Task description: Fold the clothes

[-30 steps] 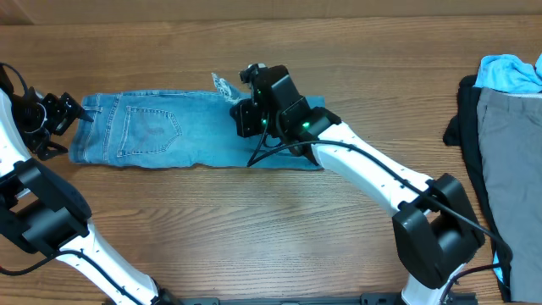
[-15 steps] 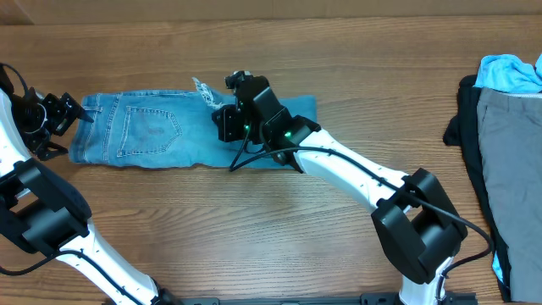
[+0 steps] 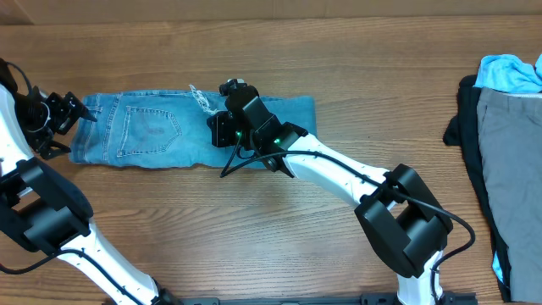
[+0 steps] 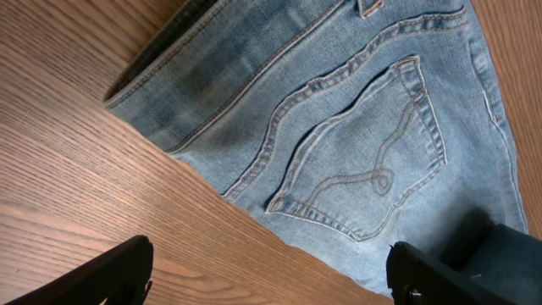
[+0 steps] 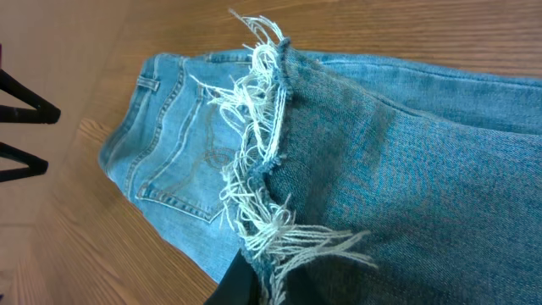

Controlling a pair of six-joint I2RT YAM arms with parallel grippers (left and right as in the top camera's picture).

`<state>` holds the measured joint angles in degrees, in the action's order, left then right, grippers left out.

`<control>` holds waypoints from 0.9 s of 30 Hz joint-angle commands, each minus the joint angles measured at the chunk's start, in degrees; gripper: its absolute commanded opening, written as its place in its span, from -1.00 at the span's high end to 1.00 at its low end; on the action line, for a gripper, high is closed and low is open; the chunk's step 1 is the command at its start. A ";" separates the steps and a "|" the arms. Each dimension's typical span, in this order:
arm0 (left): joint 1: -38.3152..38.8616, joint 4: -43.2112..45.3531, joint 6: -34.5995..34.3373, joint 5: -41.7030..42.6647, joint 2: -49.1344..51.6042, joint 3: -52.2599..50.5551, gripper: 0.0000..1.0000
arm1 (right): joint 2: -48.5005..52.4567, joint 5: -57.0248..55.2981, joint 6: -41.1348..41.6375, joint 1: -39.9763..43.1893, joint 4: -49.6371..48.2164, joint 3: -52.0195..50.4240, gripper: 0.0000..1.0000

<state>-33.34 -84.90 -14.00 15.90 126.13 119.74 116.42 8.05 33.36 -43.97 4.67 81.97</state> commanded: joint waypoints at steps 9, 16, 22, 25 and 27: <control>0.37 -0.17 0.28 0.20 -0.35 1.29 -0.82 | 1.92 -0.55 3.87 -0.35 -3.78 1.66 0.92; 0.37 -0.04 0.31 0.22 -0.35 1.29 -0.82 | 1.92 -0.52 4.37 -0.35 -4.44 1.68 -0.09; 0.37 0.59 1.16 0.63 -0.35 1.29 -0.82 | 1.88 3.87 3.58 -0.33 -5.57 1.68 -1.00; 0.42 0.63 2.10 3.06 -0.35 1.29 -0.79 | 0.87 6.67 0.83 0.24 -5.86 1.79 -1.00; 0.81 0.68 4.83 8.66 -0.35 1.29 -0.71 | -1.14 6.62 0.37 1.77 -3.39 1.79 -1.00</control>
<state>-33.19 -84.40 -13.34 16.88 126.13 119.74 117.86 12.05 36.12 -43.86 -0.43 82.24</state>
